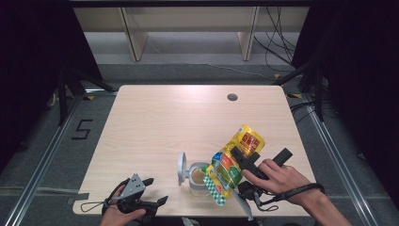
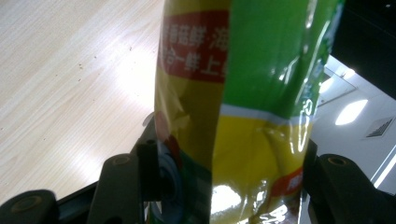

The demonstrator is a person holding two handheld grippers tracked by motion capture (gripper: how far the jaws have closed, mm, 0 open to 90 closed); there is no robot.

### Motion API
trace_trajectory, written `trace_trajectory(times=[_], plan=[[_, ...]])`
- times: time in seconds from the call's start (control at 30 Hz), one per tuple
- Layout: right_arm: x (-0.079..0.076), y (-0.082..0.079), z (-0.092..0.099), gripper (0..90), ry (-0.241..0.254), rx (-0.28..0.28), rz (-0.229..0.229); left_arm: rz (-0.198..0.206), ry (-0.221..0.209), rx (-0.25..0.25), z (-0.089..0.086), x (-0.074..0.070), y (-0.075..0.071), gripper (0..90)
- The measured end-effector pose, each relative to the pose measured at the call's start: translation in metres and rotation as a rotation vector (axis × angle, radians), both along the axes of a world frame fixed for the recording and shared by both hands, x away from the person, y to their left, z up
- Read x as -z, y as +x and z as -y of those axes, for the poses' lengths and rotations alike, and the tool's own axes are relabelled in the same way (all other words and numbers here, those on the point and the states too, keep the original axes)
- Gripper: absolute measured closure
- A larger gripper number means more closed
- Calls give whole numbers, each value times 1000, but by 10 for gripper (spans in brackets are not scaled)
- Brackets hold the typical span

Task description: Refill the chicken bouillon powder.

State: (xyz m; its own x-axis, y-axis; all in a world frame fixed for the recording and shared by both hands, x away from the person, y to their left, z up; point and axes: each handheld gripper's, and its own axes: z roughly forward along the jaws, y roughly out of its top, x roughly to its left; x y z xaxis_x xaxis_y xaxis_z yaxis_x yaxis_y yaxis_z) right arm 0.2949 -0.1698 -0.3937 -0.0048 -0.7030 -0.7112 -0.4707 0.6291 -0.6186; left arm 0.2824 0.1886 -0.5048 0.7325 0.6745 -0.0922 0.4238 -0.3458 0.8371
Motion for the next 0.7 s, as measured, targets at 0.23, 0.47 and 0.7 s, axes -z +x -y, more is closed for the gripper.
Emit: trace_trajectory(times=[0.23,0.47,0.7], plan=[[1,1,1,483,2,1,0,0,-7,-2,0,0,0,166],[1,1,1,483,3,-2,-1,3,3,-1,0,0,0,166],[3,2,2,483,28,10,-15,0,-11,-4,1,0,-1,166]])
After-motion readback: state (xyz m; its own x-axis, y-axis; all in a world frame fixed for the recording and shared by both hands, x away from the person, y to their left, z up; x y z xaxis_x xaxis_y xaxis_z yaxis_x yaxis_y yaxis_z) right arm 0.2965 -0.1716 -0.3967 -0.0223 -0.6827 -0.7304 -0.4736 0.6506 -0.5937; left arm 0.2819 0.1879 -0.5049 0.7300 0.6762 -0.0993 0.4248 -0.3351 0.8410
